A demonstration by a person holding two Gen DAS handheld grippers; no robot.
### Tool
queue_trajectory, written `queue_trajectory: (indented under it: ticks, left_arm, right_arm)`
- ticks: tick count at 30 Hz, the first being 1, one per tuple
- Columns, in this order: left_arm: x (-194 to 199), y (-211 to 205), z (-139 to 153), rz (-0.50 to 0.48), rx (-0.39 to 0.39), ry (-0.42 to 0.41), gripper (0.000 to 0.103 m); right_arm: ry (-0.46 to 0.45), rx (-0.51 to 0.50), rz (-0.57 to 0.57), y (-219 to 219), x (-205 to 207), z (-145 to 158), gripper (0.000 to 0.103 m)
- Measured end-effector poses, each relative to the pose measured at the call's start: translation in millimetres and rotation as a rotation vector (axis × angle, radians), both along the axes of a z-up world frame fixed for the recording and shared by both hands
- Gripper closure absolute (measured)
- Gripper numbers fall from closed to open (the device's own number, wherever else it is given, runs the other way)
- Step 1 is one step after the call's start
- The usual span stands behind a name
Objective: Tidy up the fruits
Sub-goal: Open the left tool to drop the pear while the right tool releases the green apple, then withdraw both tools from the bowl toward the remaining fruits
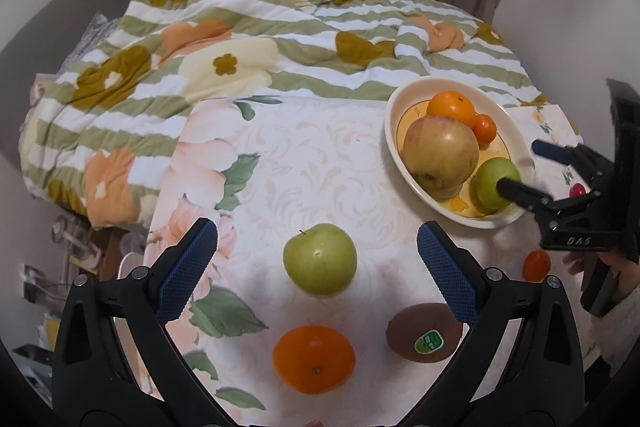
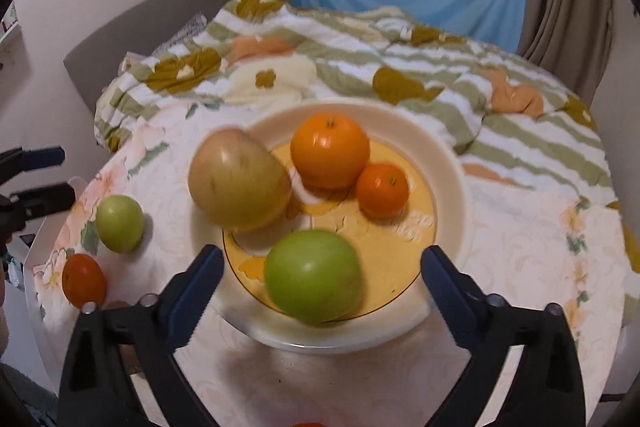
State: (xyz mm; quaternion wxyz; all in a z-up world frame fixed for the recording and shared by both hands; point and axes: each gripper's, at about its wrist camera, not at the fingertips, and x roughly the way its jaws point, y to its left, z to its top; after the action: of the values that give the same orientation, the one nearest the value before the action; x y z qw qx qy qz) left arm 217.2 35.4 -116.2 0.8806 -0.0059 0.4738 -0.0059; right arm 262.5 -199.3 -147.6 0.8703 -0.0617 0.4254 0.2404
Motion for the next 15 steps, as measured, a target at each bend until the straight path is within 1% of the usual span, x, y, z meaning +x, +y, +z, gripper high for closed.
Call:
queue_trajectory:
  ticks: [2, 9, 15]
  left_arm:
    - [-2.2, -1.4, 2.4, 0.0, -0.004, -0.005, 0.0]
    - [-16.6, -5.8, 17.8, -0.006, -0.004, -0.039, 0.0]
    - [-36.9, -8.5, 42.0, -0.011, 0.006, -0.084, 0.0]
  right_arm:
    - [-0.008, -0.005, -0.008, -2.5, -2.9, 6.1, 0.001]
    - [-0.005, 0.014, -0.043, -17.3, -19.7, 28.6, 0.001]
    - [0.019, 0.011, -0.069, -27.0, -44.5, 55.7, 0.0]
